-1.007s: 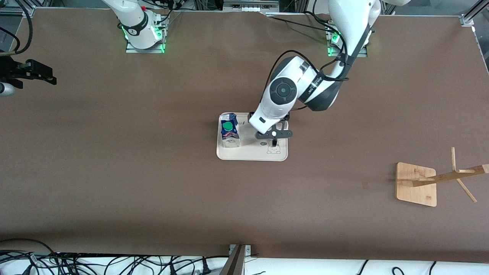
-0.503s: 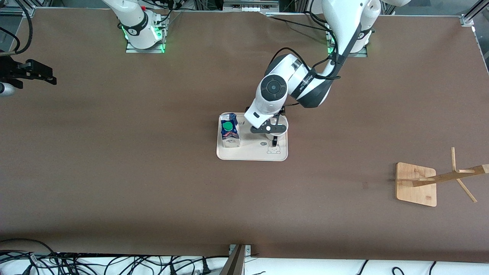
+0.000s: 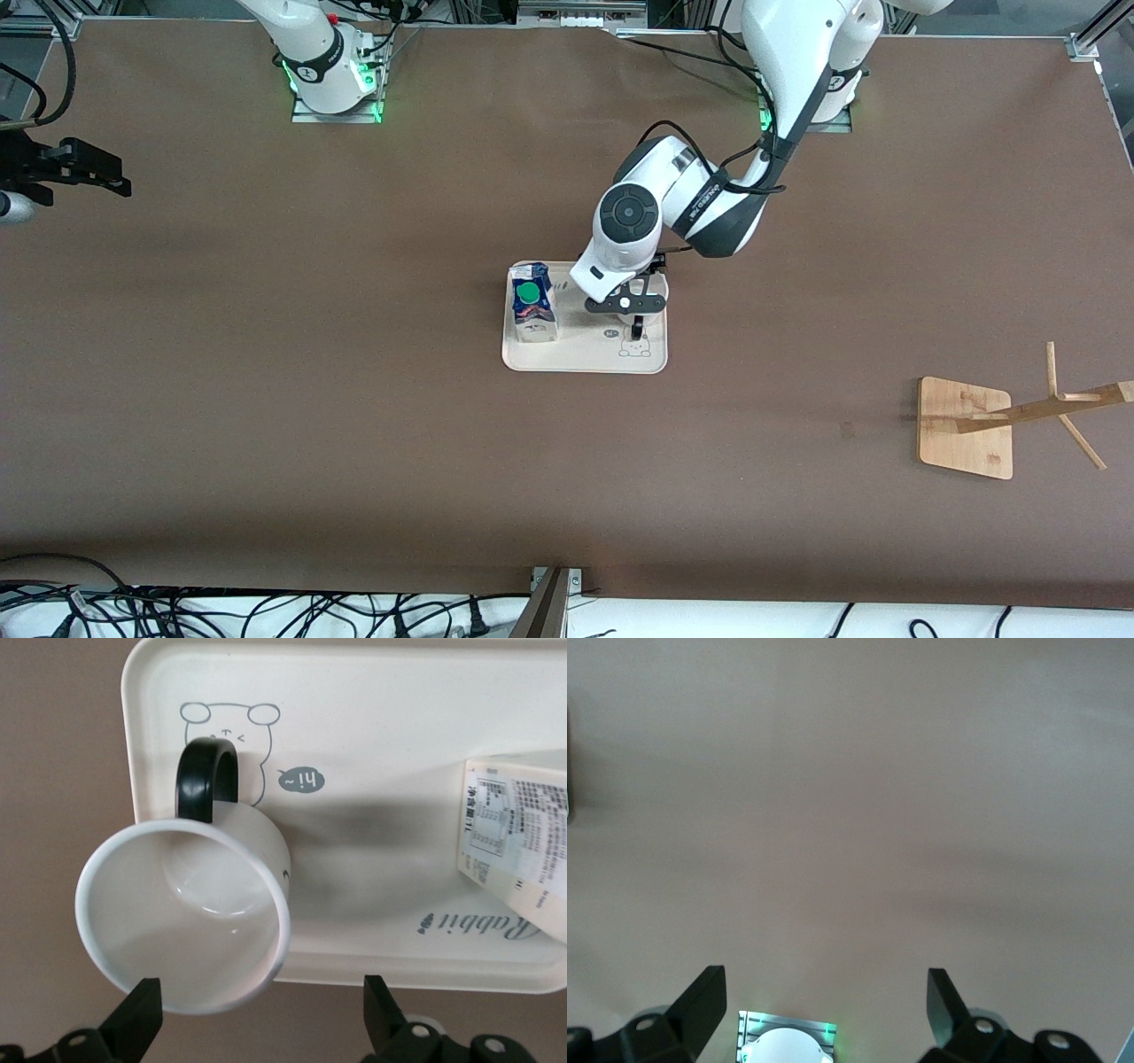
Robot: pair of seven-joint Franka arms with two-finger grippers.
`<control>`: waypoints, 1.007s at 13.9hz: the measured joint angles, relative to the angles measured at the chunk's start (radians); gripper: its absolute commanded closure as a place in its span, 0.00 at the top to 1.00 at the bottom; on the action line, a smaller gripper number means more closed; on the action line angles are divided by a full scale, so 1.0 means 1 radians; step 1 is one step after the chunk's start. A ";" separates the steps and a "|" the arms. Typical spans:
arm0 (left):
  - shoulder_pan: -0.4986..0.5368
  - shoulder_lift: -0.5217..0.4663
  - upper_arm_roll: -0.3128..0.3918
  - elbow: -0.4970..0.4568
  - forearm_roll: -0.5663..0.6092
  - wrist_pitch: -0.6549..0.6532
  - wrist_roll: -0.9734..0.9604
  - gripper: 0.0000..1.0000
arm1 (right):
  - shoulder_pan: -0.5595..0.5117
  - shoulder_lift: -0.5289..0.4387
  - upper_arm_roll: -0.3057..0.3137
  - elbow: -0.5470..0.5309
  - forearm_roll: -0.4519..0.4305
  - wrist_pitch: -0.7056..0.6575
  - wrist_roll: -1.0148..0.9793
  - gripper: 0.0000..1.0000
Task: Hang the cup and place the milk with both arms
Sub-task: 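Lower the left gripper and grasp the white mug by its rim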
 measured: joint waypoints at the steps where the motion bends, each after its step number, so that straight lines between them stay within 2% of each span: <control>1: 0.000 0.008 0.000 0.000 0.015 0.006 0.000 1.00 | 0.000 0.000 0.000 0.000 0.000 0.000 0.000 1.00; 5: -0.001 0.023 -0.008 0.000 0.059 0.029 0.001 1.00 | 0.000 0.000 0.000 0.000 0.000 0.000 0.000 1.00; 9: -0.005 0.037 -0.028 0.000 0.062 0.083 0.001 1.00 | 0.000 0.000 0.000 0.000 0.000 0.000 0.000 1.00; 14: -0.007 0.050 -0.056 0.000 0.063 0.089 0.002 1.00 | 0.000 0.000 0.000 0.000 0.000 0.000 0.000 1.00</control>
